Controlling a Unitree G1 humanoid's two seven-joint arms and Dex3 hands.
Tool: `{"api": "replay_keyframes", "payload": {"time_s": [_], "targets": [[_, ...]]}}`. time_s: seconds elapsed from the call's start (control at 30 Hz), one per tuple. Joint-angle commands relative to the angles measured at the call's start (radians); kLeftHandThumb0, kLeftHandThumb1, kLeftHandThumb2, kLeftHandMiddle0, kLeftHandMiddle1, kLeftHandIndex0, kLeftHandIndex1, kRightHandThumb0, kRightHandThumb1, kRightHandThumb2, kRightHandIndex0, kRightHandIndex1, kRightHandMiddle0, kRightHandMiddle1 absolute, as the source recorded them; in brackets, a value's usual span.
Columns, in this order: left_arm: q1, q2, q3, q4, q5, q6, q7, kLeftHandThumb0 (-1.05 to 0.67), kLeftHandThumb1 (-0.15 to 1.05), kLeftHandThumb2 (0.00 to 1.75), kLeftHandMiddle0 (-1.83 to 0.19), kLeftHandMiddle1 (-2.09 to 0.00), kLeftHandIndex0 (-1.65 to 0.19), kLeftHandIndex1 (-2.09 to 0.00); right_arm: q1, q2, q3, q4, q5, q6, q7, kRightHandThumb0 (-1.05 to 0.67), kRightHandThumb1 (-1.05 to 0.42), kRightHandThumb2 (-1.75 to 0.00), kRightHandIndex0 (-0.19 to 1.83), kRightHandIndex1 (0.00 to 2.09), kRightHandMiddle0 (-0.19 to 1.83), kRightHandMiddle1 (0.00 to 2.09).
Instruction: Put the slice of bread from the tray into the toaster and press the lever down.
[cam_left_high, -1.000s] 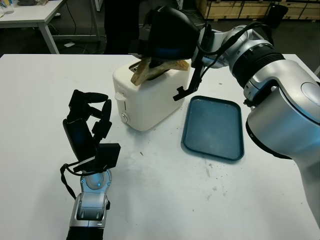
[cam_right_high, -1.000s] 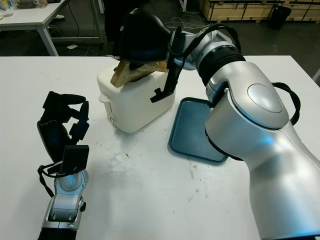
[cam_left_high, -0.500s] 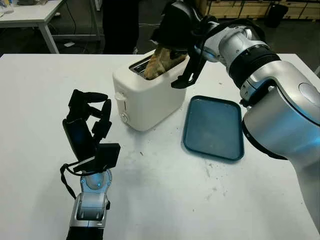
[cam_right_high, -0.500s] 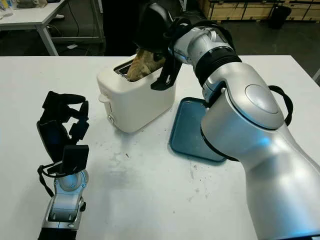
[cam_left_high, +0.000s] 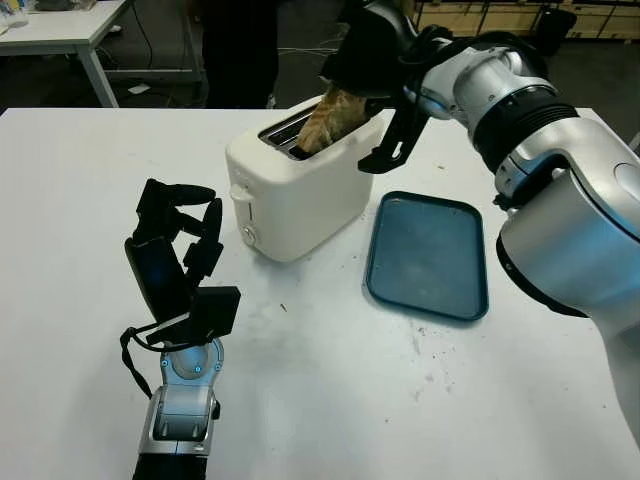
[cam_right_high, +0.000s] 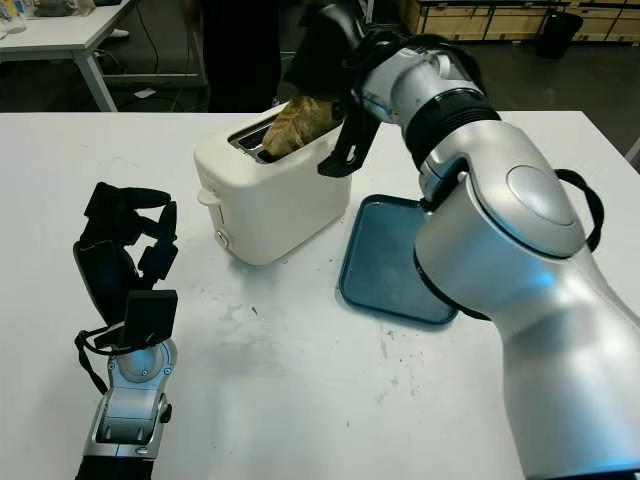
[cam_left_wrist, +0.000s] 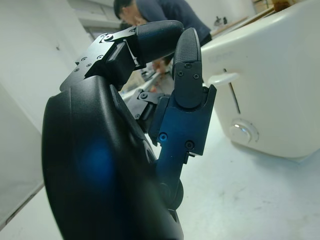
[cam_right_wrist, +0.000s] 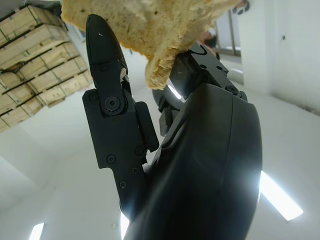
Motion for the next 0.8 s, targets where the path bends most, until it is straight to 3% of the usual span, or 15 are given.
{"api": "replay_keyframes", "payload": {"time_s": [0.0,0.17,0.2,0.27,0.47,0.6,0.77], "targets": [[-0.006,-0.017,-0.005,0.004,-0.002,-0.008,-0.001,-0.44,0.92,0.27,-0.73,-1.75,-0.56,-1.47,-0.003,-0.015,-0.035,-0.008,0.043,-0.002,0.004,-0.55,-0.92,-0.05,0.27,0.41,0.53,0.01],[-0.005,-0.012,-0.005,0.010,0.011,-0.012,0.006,-0.45,0.92,0.27,-0.74,-1.75,-0.56,-1.47,-0.012,-0.031,-0.203,-0.017,0.211,-0.008,0.068,-0.52,-0.91,-0.02,0.21,0.43,0.48,0.00],[-0.006,-0.011,-0.005,0.012,0.010,-0.013,0.004,-0.44,0.92,0.27,-0.74,-1.75,-0.57,-1.47,-0.009,-0.034,-0.264,-0.020,0.272,-0.010,0.089,-0.51,-0.90,-0.02,0.22,0.44,0.47,0.00],[-0.006,-0.011,-0.007,0.013,0.008,-0.011,0.001,-0.45,0.92,0.27,-0.75,-1.75,-0.57,-1.47,-0.002,-0.038,-0.423,-0.029,0.435,-0.014,0.168,-0.52,-0.83,-0.01,0.07,0.68,0.50,0.01],[-0.015,-0.004,-0.013,0.022,0.002,-0.023,-0.011,-0.46,0.92,0.28,-0.74,-1.75,-0.57,-1.48,0.039,-0.062,-0.834,-0.058,0.848,0.012,0.337,-0.62,-0.75,-0.01,0.01,0.74,0.44,0.01],[-0.020,-0.011,-0.016,0.017,0.002,-0.010,-0.016,-0.46,0.92,0.27,-0.74,-1.75,-0.57,-1.47,0.099,-0.098,-0.901,-0.066,0.910,0.018,0.389,-0.73,-0.74,0.00,0.00,0.75,0.44,0.01],[-0.024,-0.007,-0.019,0.021,0.006,-0.013,-0.019,-0.46,0.92,0.28,-0.73,-1.75,-0.56,-1.47,0.150,-0.126,-0.891,-0.066,0.888,0.047,0.405,-0.69,-0.72,0.00,0.02,0.73,0.43,0.01]]}}
